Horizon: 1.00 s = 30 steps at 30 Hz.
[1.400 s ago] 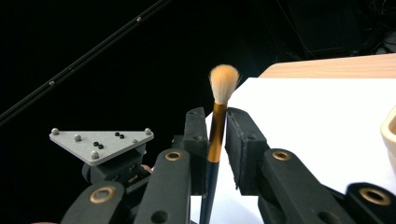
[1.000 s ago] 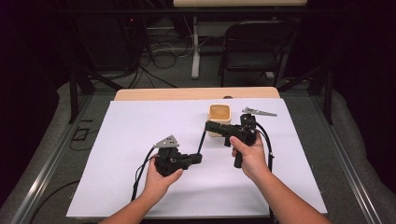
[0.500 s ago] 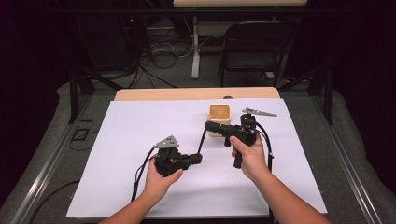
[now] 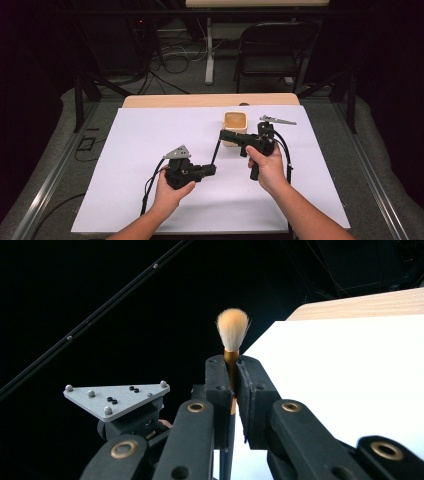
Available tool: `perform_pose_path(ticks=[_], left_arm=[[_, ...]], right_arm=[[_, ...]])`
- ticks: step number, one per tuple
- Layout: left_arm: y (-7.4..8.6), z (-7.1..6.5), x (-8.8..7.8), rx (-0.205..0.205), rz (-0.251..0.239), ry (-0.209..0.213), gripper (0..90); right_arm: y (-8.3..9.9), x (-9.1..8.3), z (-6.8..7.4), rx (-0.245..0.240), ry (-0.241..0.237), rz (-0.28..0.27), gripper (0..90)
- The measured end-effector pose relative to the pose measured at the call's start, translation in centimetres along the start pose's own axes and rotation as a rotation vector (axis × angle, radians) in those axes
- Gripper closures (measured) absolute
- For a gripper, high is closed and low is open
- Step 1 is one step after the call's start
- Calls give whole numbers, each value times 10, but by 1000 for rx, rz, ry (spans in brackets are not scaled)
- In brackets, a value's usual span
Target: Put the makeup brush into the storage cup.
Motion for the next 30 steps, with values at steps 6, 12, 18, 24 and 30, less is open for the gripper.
perform_pose_path(ticks=[6,12,18,24,30], left_arm=[[0,1,0,0,9,4,764],[0,1,-1,-7,9,10,709],[1,1,-1,-8,10,11,667],[0,0,0,-5,7,26,635],[0,-1,-1,-12,5,30,600]], right_arm=[[0,0,0,-4,8,2,843],[0,-1,0,-5,13,1,843],[0,-1,0,-13,21,2,844],[0,1,0,-23,25,-1,845],[0,1,1,-45,42,-5,845]])
Point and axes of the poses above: each handheld gripper's, and its own axes: x roughly forward along the jaws, y roughly out of its underside, z roughly to its left, the point moved 6 cm from there along x, roughly forward along the jaws, and after that the axes turned 14 degrees about z, right-handed, at the moved point
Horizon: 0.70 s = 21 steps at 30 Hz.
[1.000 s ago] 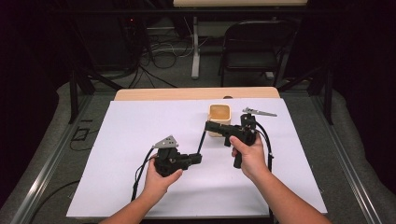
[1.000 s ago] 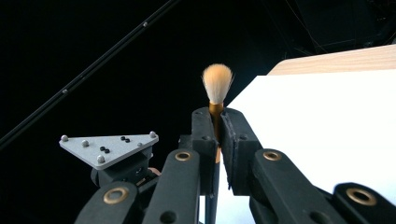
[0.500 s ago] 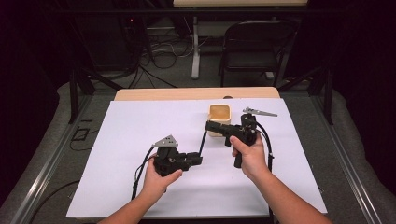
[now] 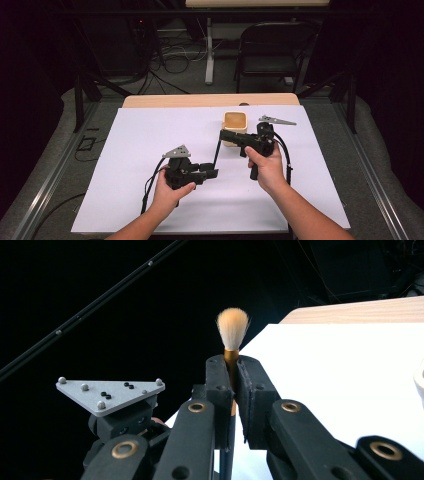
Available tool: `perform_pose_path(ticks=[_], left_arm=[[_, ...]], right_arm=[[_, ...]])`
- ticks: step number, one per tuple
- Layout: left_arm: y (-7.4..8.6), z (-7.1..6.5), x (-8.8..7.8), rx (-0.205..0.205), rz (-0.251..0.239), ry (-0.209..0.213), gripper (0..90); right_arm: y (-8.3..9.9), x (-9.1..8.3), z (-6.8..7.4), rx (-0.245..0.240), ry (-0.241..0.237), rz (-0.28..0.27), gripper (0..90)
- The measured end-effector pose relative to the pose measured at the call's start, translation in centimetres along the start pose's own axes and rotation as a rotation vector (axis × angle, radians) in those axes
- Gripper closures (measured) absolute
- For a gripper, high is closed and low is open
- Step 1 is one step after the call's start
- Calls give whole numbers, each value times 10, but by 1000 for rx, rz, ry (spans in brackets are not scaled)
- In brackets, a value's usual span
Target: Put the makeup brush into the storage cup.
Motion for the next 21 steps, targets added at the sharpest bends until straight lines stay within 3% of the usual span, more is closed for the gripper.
perform_pose_path(ticks=[21], left_arm=[[2,7,-3,-8,7,-56,512]], right_arm=[[1,-1,1,-62,56,9,846]])
Point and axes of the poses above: each handheld gripper's, and its own axes: x roughly forward along the jaws, y roughly out of its underside, z roughly to its left, the point moved 6 cm from there along x, roughly forward along the jaws, and after that the axes turned 14 degrees about z, right-handed, at the moved point
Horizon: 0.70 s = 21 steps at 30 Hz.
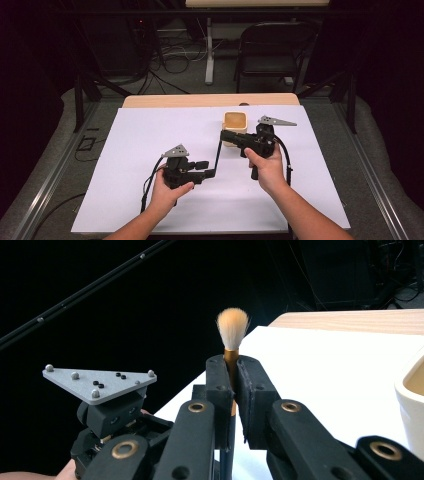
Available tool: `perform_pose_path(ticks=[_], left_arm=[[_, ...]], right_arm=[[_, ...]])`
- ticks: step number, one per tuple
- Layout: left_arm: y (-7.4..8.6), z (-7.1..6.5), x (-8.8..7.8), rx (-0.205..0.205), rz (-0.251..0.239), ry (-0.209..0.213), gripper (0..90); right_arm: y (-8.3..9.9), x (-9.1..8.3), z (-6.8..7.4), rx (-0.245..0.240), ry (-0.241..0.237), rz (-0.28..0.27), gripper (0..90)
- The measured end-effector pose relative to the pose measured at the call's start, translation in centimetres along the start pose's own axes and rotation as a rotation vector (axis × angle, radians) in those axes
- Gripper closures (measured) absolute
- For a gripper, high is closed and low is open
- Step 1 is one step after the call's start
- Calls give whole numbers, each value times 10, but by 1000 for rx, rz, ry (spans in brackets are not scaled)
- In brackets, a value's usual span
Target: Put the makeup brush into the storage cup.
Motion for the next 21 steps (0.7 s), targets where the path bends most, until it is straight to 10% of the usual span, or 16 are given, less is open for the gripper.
perform_pose_path(ticks=[21], left_arm=[[6,6,-5,34,48,-102,491]], right_arm=[[-1,-2,5,-145,111,15,845]])
Point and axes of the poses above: each handheld gripper's, and its own axes: x roughly forward along the jaws, y roughly out of its underside, z roughly to its left, the point moved 6 cm from there along x, roughly forward along the jaws, and after that the axes turned 14 degrees about z, right-handed, at the moved point
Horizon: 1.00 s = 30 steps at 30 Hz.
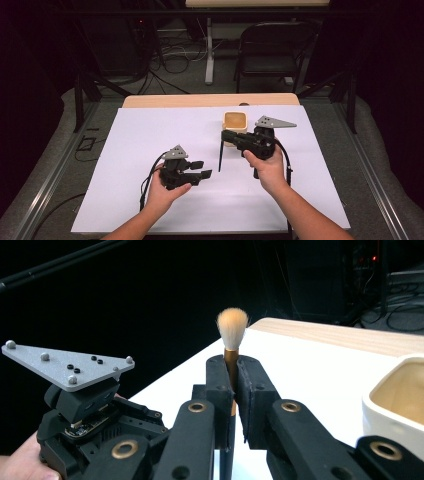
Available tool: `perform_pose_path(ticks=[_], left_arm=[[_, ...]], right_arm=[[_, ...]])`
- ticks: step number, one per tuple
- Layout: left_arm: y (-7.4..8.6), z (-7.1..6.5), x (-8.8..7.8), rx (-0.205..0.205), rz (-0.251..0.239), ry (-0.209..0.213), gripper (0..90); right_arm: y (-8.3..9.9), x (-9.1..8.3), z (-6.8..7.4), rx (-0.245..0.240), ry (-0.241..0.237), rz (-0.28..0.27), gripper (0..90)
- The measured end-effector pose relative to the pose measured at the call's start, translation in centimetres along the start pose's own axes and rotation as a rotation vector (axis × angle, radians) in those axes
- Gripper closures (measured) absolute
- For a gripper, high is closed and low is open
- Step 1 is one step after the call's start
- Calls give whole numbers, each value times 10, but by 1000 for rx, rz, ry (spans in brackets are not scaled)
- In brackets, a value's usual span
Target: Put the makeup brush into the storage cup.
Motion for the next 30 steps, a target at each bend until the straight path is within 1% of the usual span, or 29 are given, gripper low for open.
perform_pose_path(ticks=[4,6,8,12,14,16,17,18,19,21,24,25,29,30], left_arm=[[1,3,-1,-2,14,-21,486],[2,3,-1,-11,29,-15,489],[3,3,-2,-5,37,-27,490],[4,4,-2,-8,51,-38,490],[5,5,-3,-16,58,-40,488],[5,6,-4,-14,64,-48,488],[5,7,-4,-13,61,-54,485],[5,7,-4,-20,59,-55,482],[6,8,-5,-15,64,-59,481],[6,10,-6,-22,63,-65,474],[6,11,-8,-37,63,-58,462],[7,12,-8,-32,67,-59,461],[8,12,-9,-34,74,-64,463],[9,13,-9,-29,77,-67,467]], right_arm=[[-2,-1,3,-23,9,-1,845],[-3,-2,4,-31,15,2,845],[-3,-2,4,-39,20,4,845],[-3,-3,5,-40,22,3,845],[-3,-3,5,-43,25,3,845],[-4,-4,5,-52,29,3,845],[-4,-4,6,-55,33,2,845],[-4,-4,6,-61,35,3,845],[-4,-5,6,-67,40,6,845],[-5,-5,5,-77,50,5,845],[-5,-7,5,-88,62,7,845],[-5,-7,5,-91,67,8,845],[-6,-9,4,-107,81,7,845],[-6,-9,4,-106,84,6,845]])
Point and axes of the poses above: each handheld gripper's, and its own axes: x roughly forward along the jaws, y roughly out of its underside, z roughly to its left, the point moved 6 cm from there along x, roughly forward along the jaws, and after that the axes turned 14 degrees about z, right-handed, at the moved point
